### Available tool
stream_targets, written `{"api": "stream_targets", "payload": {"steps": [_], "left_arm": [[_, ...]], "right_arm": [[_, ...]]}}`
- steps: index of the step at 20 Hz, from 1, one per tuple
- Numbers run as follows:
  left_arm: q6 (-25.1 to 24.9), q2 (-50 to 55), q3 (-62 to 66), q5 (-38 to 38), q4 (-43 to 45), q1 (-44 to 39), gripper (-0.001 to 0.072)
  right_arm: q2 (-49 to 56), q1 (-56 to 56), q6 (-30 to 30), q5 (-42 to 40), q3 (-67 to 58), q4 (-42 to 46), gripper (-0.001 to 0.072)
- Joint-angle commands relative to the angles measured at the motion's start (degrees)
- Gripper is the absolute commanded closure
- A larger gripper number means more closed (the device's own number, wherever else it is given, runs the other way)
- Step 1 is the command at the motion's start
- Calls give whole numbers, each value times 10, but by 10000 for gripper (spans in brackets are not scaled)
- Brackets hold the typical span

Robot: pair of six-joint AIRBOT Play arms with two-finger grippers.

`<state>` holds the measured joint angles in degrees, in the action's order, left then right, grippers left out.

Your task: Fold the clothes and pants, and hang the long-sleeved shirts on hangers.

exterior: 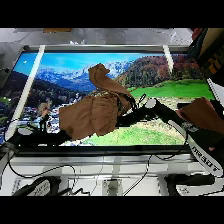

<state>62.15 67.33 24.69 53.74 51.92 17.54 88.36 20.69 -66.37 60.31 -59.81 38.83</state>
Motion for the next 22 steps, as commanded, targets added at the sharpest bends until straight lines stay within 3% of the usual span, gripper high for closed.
{"api": "stream_targets", "payload": {"steps": [1, 4, 8, 13, 17, 20, 22], "left_arm": [[0, 3, 1, -80, 13, -3, 694], [0, -1, 20, -81, 14, -3, 695], [0, -31, 147, -77, 16, -2, 695], [0, -44, 361, -88, 16, 29, 695], [0, -44, 453, -88, 16, 79, 695], [0, -43, 458, -64, 30, 113, 695], [0, -38, 457, -18, 88, 121, 695]], "right_arm": [[0, 0, 0, 0, -1, 0, 683], [-3, -4, 0, 6, -25, 14, 683], [-34, -49, -7, 5, -115, 31, 684], [-87, -172, -77, 7, -228, 71, 684], [-147, -287, -97, 27, -248, 99, 684], [-176, -360, -108, 95, -248, 159, 684], [-179, -395, -112, 187, -247, 226, 684]]}}
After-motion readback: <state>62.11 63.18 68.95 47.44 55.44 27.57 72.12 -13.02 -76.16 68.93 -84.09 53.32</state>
